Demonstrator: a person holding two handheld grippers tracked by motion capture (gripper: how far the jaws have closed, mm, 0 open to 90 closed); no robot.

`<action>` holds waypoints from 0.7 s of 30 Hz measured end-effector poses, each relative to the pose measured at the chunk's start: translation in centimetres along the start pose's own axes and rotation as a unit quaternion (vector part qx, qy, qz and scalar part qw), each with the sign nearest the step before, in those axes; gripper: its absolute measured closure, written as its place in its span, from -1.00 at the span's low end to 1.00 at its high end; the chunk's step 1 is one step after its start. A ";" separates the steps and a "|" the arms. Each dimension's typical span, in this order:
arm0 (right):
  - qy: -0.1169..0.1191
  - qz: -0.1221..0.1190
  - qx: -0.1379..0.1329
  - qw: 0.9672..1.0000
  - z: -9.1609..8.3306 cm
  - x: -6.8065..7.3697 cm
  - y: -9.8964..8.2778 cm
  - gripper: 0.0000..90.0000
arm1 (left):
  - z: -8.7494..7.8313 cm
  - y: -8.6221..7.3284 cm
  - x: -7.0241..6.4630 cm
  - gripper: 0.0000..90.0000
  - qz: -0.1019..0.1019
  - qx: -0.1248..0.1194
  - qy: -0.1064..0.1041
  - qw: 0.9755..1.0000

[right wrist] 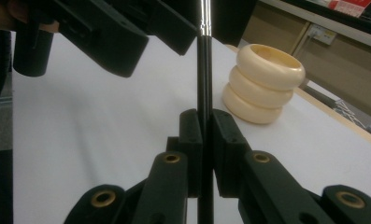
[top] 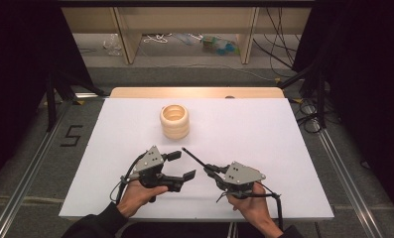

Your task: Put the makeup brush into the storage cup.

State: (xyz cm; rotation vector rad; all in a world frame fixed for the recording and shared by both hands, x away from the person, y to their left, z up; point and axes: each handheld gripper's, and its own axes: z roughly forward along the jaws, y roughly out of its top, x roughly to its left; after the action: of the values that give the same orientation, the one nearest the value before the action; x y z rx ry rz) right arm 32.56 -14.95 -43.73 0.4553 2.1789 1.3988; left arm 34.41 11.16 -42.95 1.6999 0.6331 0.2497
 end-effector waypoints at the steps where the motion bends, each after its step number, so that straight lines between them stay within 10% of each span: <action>1: 0.003 0.001 0.000 1.000 0.1 0.1 0.0 0.87 | 0.0 0.0 0.0 -0.60 -0.007 -0.001 0.001 1.000; 21: 0.022 0.005 -0.010 1.000 1.2 1.3 0.4 0.87 | 0.0 -0.2 -0.3 0.08 -0.021 -0.023 -0.027 0.999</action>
State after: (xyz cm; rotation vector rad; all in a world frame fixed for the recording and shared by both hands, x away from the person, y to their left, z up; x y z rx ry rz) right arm 32.16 -13.22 -44.03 0.4326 2.1988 1.4478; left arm 34.13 11.06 -43.10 1.6417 0.6182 0.1868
